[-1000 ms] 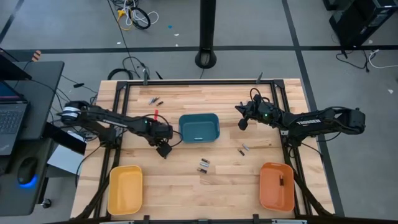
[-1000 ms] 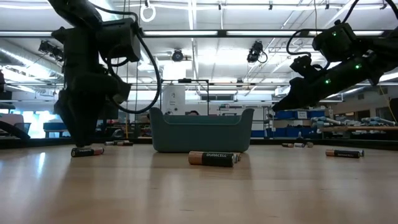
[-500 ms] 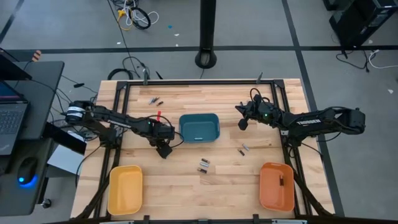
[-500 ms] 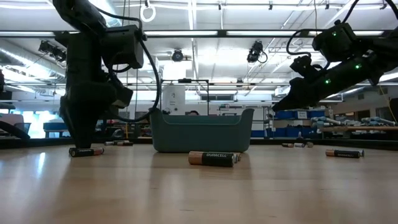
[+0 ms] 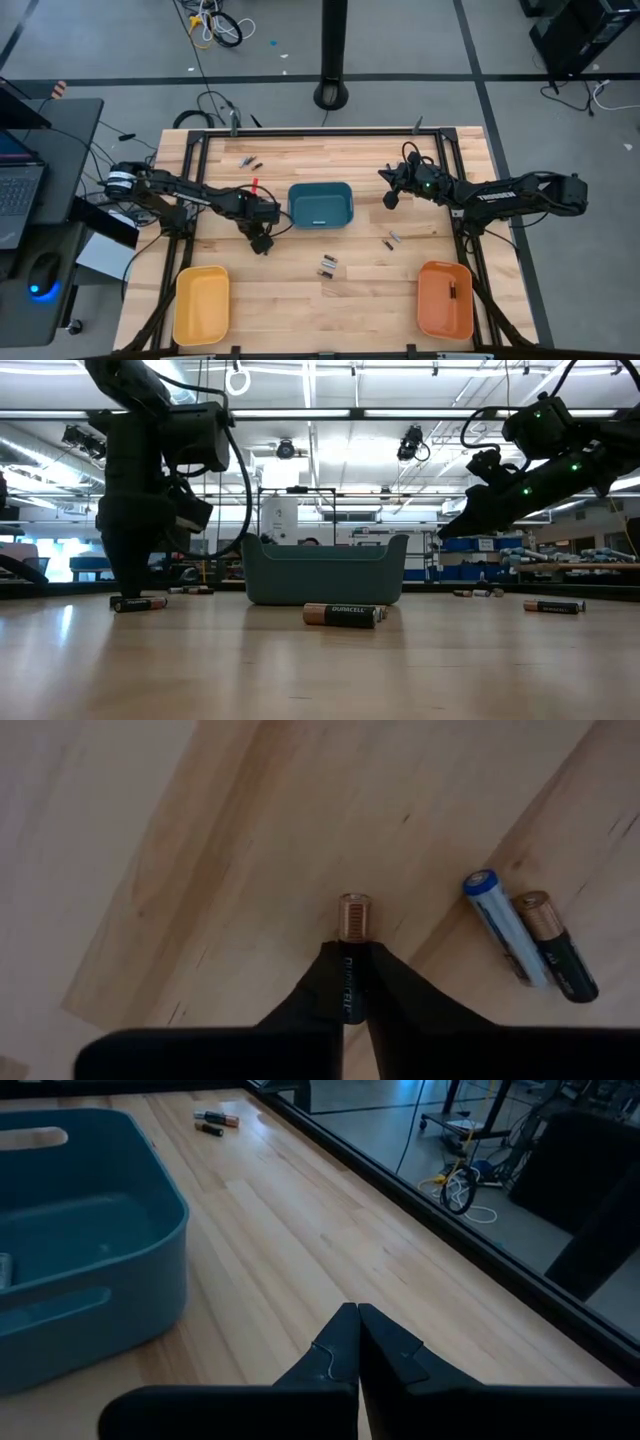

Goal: Sort batteries
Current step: Put the black battery into the yellow bin

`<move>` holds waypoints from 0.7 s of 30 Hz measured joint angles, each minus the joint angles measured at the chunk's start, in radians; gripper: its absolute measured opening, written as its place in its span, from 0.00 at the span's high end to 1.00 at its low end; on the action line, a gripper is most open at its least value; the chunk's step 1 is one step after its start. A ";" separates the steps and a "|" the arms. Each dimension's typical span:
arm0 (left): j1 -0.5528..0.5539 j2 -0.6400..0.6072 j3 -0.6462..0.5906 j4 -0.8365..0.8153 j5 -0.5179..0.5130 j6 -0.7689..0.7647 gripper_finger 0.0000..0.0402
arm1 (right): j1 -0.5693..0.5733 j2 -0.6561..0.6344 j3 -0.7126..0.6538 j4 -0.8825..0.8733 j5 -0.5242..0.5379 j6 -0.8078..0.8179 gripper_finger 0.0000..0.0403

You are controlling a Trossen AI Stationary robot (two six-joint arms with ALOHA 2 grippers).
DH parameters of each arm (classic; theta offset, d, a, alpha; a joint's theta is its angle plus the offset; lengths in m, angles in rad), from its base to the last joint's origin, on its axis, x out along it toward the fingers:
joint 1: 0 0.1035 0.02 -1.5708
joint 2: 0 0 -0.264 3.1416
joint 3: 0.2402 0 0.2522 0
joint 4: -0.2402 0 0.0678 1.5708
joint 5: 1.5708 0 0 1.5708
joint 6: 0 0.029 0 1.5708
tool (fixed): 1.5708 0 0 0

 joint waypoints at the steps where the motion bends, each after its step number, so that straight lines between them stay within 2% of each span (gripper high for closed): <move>1: 0.000 0.000 0.009 -0.015 -0.001 0.003 0.91 | 0.000 0.000 0.000 0.000 0.000 0.000 0.98; 5: -0.002 0.006 0.056 -0.109 0.000 0.037 0.91 | 0.000 0.000 0.000 0.000 0.000 0.000 0.98; 13: -0.002 0.004 0.156 -0.188 -0.018 0.087 0.92 | 0.000 0.000 0.000 0.000 0.000 -0.002 0.98; 21: -0.057 0.003 0.323 -0.421 -0.018 0.115 0.92 | 0.000 0.000 0.000 0.000 0.000 -0.008 0.98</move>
